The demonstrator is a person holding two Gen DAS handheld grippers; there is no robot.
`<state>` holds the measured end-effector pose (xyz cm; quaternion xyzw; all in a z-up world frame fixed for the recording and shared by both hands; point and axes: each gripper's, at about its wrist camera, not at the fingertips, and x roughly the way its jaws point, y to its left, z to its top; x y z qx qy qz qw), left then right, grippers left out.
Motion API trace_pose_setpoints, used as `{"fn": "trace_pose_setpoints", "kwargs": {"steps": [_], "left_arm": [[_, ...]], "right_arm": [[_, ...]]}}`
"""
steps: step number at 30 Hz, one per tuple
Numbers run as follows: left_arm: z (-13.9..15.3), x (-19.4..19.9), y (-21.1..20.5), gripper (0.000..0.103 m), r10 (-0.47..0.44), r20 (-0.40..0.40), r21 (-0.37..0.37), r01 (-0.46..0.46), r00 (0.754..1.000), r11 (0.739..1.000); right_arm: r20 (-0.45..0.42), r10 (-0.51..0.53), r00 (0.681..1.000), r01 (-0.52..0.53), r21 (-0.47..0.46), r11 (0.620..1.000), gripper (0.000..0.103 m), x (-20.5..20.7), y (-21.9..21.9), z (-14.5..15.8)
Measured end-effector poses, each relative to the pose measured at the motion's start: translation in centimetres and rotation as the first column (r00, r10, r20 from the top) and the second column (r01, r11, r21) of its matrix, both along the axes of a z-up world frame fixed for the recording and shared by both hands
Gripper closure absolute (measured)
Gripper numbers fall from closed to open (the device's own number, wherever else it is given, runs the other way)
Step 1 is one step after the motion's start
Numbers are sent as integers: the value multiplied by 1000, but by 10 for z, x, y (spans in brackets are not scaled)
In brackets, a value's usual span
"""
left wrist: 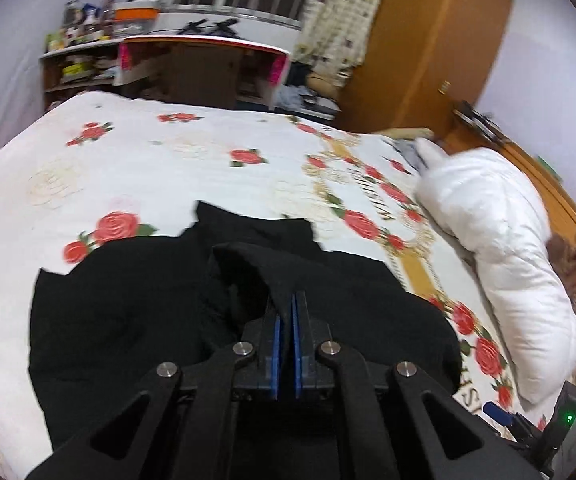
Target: Fold large clothes
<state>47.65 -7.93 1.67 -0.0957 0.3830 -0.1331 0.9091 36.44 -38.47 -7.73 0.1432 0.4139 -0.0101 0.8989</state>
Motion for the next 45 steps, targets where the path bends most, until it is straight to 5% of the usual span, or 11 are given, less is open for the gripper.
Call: {"fn": "trace_pose_setpoints", "kwargs": {"steps": [5,9,14,21,24,26,29,31,38,41,45], "left_arm": [[-33,3,27,98,59,-32,48,-58,998,997],[-80,5,43,98,101,-134,112,-86,986,990],[-113,-1,32,97,90,-165,220,-53,982,974],[-113,-7,27,93,65,-163,266,-20,984,964],[-100,-12,31,73,57,-143,257,-18,988,966],[-84,-15,37,38,78,-92,246,-53,993,968],[-59,-16,38,29,104,-8,228,-99,995,969],[-53,-8,32,21,70,-27,178,-64,997,982],[-101,20,0,21,74,-151,323,-21,986,946],[-124,17,8,18,92,-216,286,-28,972,958],[-133,15,6,18,88,-209,307,-20,974,951]], "right_arm": [[-33,-19,999,18,-17,1000,34,19,3,-13],[-30,-85,996,86,33,996,34,33,-13,-18],[-72,-105,992,107,12,994,34,64,-22,-26],[-145,-75,987,66,-64,996,34,93,-19,-42],[-88,-64,994,52,-136,989,34,89,-10,-23],[-22,-16,1000,12,-157,988,34,87,0,-7],[-2,55,999,-54,-167,984,34,93,20,8],[-9,89,996,-89,-171,981,34,101,33,7],[-104,100,990,-118,-185,976,34,123,49,-27],[-114,107,988,-129,-210,969,29,124,49,-36],[-133,102,986,-128,-203,971,27,128,49,-45]]}}
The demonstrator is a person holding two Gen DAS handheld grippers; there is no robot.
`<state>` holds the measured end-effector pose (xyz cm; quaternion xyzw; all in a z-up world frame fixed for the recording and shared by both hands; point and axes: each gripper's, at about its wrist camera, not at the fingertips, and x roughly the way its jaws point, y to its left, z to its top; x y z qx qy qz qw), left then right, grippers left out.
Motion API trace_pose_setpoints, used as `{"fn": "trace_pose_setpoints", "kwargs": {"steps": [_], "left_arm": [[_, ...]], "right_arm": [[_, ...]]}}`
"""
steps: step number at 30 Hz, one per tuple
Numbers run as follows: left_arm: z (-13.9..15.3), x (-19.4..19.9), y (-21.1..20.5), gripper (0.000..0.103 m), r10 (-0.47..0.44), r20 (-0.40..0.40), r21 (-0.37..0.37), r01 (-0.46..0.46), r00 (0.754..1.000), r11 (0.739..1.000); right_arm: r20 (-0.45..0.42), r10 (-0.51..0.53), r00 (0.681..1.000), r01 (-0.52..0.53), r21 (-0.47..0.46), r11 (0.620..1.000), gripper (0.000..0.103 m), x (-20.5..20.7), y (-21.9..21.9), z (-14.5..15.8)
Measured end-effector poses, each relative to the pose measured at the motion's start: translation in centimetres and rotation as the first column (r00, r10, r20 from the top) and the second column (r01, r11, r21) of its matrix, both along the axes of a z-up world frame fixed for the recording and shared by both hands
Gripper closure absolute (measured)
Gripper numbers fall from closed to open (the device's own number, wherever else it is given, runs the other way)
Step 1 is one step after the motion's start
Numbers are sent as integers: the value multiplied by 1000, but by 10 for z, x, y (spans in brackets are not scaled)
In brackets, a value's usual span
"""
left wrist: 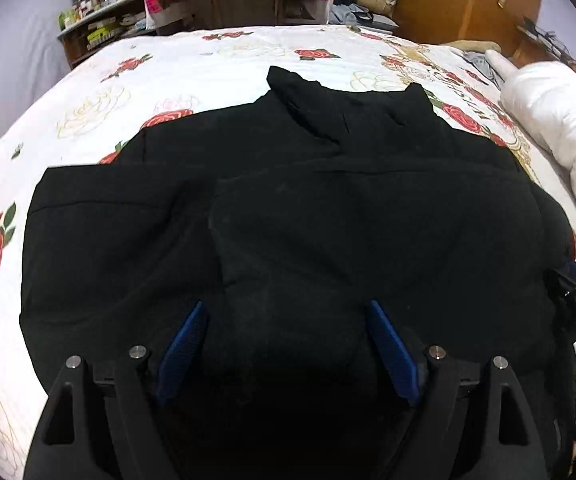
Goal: Fold large clothes
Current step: 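Move both tools to the coat hem and grip its edge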
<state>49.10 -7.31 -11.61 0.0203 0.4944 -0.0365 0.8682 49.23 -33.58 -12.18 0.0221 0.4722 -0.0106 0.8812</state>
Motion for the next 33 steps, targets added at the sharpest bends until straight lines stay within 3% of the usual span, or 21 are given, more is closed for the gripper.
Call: {"fn": "trace_pose_setpoints", "kwargs": {"steps": [4,9,16,22,25,28,33], "left_arm": [[5,-1,-5,17,5,-27,26,-4,1000,1000],[33,-36,9,18,-13,24,-43,14,1000,999],[61,-114,36,18,-28,55,-34,30,998,999],[58,-195,72,18,29,35,-14,-29,999,999],[55,-235,85,18,14,29,5,-15,999,1000],[43,-265,101,18,29,-10,40,-28,1000,999],[23,-301,124,18,63,-82,33,-60,995,998]], "right_arm": [[-22,-9,1000,9,-17,1000,27,0,3,3],[40,-33,999,31,69,997,27,-30,-6,36],[90,16,996,-15,-12,1000,27,-99,9,66],[83,17,996,-18,3,1000,27,-178,19,75],[96,20,995,-17,-24,1000,27,-218,24,76],[52,23,998,-20,-46,999,27,-255,21,68],[6,18,1000,-18,-72,997,26,-298,13,62]]}}
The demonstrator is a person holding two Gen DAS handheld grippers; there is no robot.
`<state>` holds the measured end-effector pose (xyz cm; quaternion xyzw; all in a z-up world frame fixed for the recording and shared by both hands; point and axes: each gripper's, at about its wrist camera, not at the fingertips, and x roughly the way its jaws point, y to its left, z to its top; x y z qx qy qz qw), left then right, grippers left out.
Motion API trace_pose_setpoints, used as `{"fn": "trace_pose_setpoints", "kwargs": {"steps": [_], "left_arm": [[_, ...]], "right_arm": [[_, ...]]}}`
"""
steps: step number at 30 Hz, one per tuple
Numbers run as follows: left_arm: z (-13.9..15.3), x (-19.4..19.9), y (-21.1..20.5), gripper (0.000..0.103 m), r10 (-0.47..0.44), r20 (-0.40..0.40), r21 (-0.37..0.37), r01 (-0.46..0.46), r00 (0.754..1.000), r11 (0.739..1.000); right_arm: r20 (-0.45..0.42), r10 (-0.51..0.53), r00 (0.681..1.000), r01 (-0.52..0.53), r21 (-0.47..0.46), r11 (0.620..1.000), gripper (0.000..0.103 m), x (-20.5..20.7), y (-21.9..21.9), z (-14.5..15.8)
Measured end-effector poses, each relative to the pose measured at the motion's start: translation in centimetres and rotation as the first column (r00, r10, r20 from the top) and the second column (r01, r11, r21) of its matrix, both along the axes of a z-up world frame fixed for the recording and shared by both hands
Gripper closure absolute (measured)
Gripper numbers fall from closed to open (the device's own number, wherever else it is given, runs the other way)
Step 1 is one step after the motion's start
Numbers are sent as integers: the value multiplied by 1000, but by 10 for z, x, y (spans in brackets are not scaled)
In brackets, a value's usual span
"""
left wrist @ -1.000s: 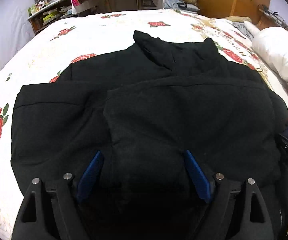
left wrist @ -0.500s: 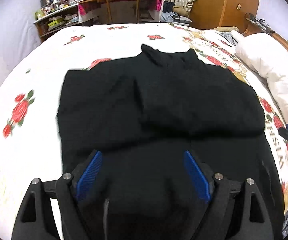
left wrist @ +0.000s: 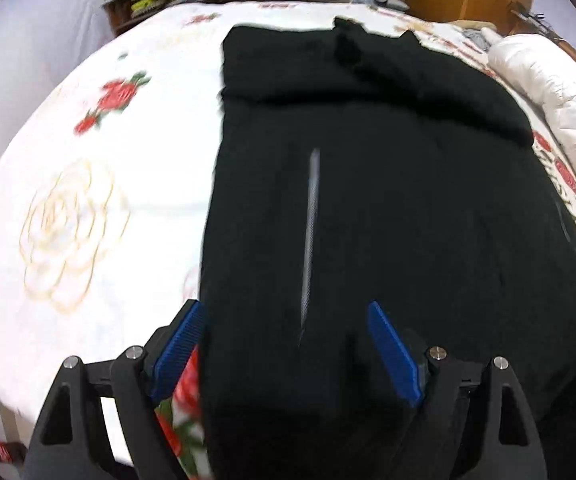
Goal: Fold large clothes
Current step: 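Move both tools to the coat hem and grip its edge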
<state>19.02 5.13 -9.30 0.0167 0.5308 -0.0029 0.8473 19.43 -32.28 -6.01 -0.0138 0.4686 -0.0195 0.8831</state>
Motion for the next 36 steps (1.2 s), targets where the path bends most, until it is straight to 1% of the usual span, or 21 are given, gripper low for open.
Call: {"fn": "trace_pose_setpoints", "kwargs": {"steps": [1,3,4,6,10,12,13,15,17,19,20,24,28,30,31,33,35,36], "left_arm": [[-2,-6,2,18,7,3,3,-7,1000,1000],[-8,-16,7,18,25,4,20,-25,1000,999],[-13,-21,9,18,33,-15,20,-33,999,999],[-18,-30,13,18,39,-29,3,-39,999,999],[-32,-44,17,18,55,-91,-1,-55,994,998],[-35,-47,15,18,43,-96,21,-42,994,999],[-35,-49,13,18,42,-95,39,-39,995,998],[-35,-56,10,18,36,-88,47,-32,995,998],[-36,-56,6,18,30,-91,49,-25,995,998],[-37,-57,1,22,22,-88,55,-17,996,998],[-37,-58,-2,22,19,-82,66,-13,996,998],[-41,-56,-8,22,17,-85,90,-9,996,996],[-43,-52,-6,22,39,-98,70,-32,994,997],[-43,-49,-6,26,50,-103,66,-43,993,997],[-41,-49,-6,32,50,-100,61,-44,994,997],[-38,-49,-10,32,56,-100,68,-49,993,996],[-37,-47,-7,32,80,-97,49,-76,992,996],[-36,-47,-6,32,92,-94,56,-87,991,995]], "right_arm": [[-10,9,1000,-9,-8,1000,27,-7,-1,-1],[-47,28,999,-28,10,1000,26,-16,-5,-6],[-58,22,998,-21,17,1000,26,-20,-7,-8],[-65,13,998,-12,11,1000,26,-28,-11,-13],[-128,15,992,-10,42,999,26,-36,-18,-28],[-145,19,989,-13,39,999,26,-39,-20,-33],[-156,26,987,-19,47,999,26,-40,-21,-36],[-170,25,985,-13,74,997,26,-40,-23,-40],[-181,17,983,1,103,995,26,-41,-25,-44],[-187,17,982,4,109,994,26,-41,-24,-47],[-187,25,982,-4,114,993,26,-43,-23,-49],[-201,56,978,-42,73,996,26,-45,-15,-54],[-233,76,969,-58,81,995,26,-43,-11,-63],[-250,83,965,-66,76,995,26,-42,-10,-65],[-254,80,964,-67,61,996,26,-41,-9,-64],[-255,87,963,-77,51,996,26,-41,-7,-62],[-258,94,962,-83,56,995,26,-41,-6,-61],[-256,94,962,-82,55,995,26,-41,-6,-60]]}}
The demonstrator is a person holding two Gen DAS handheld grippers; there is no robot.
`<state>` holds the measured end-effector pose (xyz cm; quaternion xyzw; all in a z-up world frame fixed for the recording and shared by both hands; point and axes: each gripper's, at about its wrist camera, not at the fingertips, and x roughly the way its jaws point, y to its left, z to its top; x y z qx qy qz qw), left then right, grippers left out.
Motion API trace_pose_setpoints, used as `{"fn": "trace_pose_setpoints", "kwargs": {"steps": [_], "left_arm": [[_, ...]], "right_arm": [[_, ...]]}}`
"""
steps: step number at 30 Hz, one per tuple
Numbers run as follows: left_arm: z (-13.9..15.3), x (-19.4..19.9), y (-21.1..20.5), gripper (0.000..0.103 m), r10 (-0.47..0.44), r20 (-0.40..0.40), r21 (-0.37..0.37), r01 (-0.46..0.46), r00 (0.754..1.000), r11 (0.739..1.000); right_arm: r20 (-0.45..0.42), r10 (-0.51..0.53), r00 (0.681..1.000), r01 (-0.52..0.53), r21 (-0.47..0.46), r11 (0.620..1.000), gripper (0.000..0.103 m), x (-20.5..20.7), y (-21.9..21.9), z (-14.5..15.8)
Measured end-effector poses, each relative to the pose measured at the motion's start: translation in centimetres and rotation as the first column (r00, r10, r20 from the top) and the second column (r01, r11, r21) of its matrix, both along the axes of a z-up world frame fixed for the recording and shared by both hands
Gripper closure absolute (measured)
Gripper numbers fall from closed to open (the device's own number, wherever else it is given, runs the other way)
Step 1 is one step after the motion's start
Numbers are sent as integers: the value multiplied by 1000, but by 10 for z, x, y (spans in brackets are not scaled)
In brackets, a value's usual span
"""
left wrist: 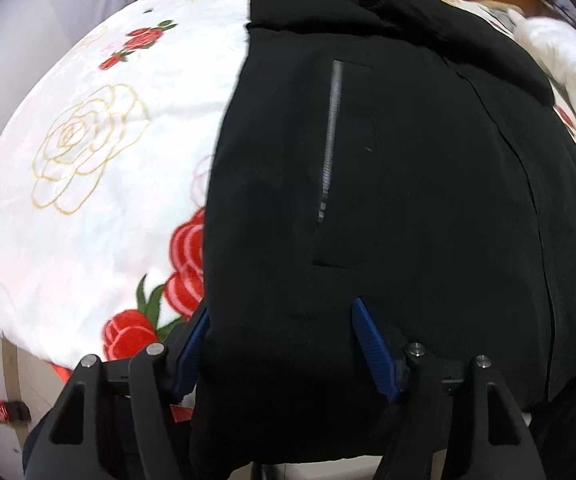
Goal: Fold large clothes
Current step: 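Move both tools to the coat hem and grip its edge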
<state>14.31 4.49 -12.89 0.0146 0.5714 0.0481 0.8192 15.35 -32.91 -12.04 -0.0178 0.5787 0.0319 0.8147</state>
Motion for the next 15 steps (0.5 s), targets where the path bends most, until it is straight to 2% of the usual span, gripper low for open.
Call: {"fn": "trace_pose_setpoints", "kwargs": {"steps": [6,9,12,13,15], "left_arm": [[-2,-7,3,32,-5,-33,26,6,999,1000],[-4,-13,6,27,1,-42,33,1,999,999],[-7,-19,13,24,27,-49,18,-26,998,999],[-9,-21,14,24,35,-52,13,-34,998,999],[-11,-20,10,31,35,-63,9,-35,997,999]], "right_arm": [[-6,17,1000,-17,-6,1000,26,-15,2,-9],[21,49,999,-49,-22,999,26,-25,7,-10],[7,20,1000,-20,21,1000,26,-25,2,-15],[-1,22,1000,-22,15,1000,26,-25,3,-18],[-3,41,999,-41,-10,999,26,-24,10,-20]]}}
